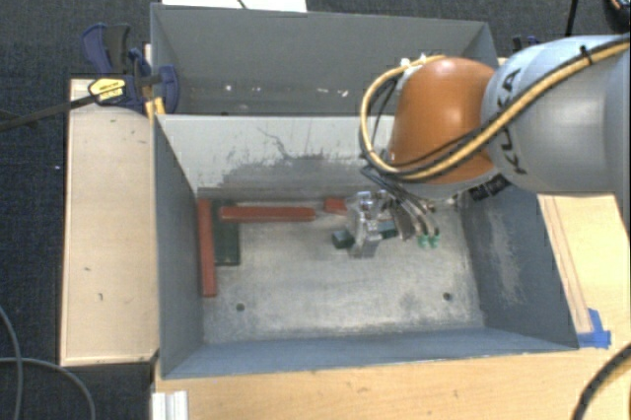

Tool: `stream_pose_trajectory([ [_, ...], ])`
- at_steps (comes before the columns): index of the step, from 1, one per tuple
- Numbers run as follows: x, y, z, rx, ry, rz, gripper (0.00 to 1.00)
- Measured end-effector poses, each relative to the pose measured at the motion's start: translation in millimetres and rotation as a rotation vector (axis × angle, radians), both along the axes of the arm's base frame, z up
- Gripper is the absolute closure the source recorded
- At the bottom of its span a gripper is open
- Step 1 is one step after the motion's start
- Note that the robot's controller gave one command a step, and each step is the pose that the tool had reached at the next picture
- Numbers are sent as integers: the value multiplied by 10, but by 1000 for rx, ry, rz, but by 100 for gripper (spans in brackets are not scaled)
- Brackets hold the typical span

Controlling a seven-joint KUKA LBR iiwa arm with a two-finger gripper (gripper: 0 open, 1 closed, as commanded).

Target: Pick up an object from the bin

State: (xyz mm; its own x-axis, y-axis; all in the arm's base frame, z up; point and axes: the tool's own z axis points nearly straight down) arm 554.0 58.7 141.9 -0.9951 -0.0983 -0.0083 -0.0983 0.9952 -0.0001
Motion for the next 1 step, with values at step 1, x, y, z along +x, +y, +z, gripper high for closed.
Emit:
stream_pose_trajectory([
  [1,19,71,1051,1,-4,-18,100],
])
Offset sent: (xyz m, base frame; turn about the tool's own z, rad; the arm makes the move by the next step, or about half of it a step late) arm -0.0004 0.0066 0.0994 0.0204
